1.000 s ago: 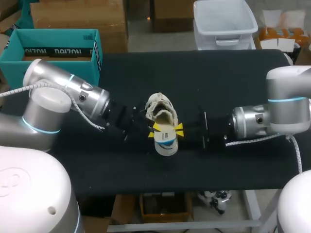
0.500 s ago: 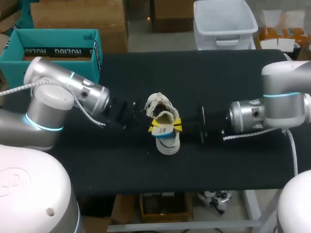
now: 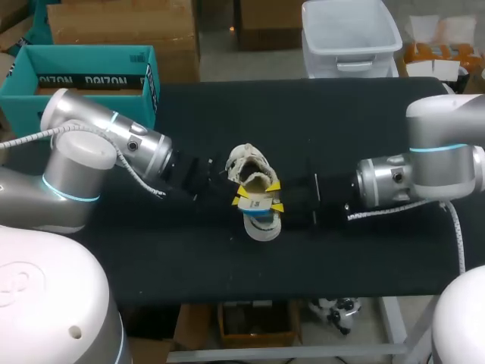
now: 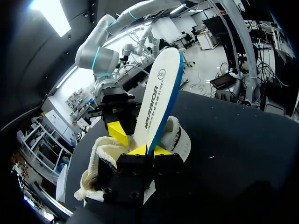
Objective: Open the shoe tongue, take the insole out of the shoe, put the insole back into the shoe, and pack the shoe into the shoebox
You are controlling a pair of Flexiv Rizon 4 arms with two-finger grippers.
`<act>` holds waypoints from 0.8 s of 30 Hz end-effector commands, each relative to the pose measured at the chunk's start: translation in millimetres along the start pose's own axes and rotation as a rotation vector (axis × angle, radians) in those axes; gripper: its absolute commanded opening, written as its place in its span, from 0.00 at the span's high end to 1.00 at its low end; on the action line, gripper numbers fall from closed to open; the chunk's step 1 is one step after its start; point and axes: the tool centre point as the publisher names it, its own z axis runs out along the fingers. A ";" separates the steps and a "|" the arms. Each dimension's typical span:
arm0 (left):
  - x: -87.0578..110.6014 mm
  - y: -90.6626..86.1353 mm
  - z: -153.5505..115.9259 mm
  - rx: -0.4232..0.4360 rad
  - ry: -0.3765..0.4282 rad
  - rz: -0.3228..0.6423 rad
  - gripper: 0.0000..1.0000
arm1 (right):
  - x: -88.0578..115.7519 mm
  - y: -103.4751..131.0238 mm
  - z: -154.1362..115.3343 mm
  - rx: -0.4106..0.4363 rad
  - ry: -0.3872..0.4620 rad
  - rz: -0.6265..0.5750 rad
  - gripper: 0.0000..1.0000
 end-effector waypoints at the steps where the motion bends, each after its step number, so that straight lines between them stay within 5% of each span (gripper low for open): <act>1: 0.9 2.5 4.2 0.002 -0.006 0.000 1.00 | -10.4 -13.4 -8.2 -0.028 0.020 -0.005 0.75; 13: 3.6 -6.3 10.5 -0.018 0.018 0.006 1.00 | -15.2 -15.4 -8.0 -0.012 0.022 -0.027 1.00; 15: 6.0 -11.1 8.4 -0.020 0.020 0.012 0.70 | -14.5 -13.8 -6.6 -0.008 0.017 -0.029 1.00; 19: 12.0 -22.3 2.3 -0.012 0.012 0.037 0.58 | -13.2 -12.2 -5.9 -0.007 0.016 -0.031 1.00; 21: 14.1 -25.4 0.6 -0.011 0.010 0.046 0.59 | -13.0 -11.8 -6.0 -0.007 0.016 -0.033 1.00; 23: 16.5 -29.8 -1.8 -0.013 0.007 0.062 0.96 | -12.0 -10.7 -7.0 -0.009 0.017 -0.033 1.00; 24: 16.6 -30.3 -2.2 -0.013 0.006 0.064 1.00 | -11.8 -10.5 -7.1 -0.010 0.017 -0.033 1.00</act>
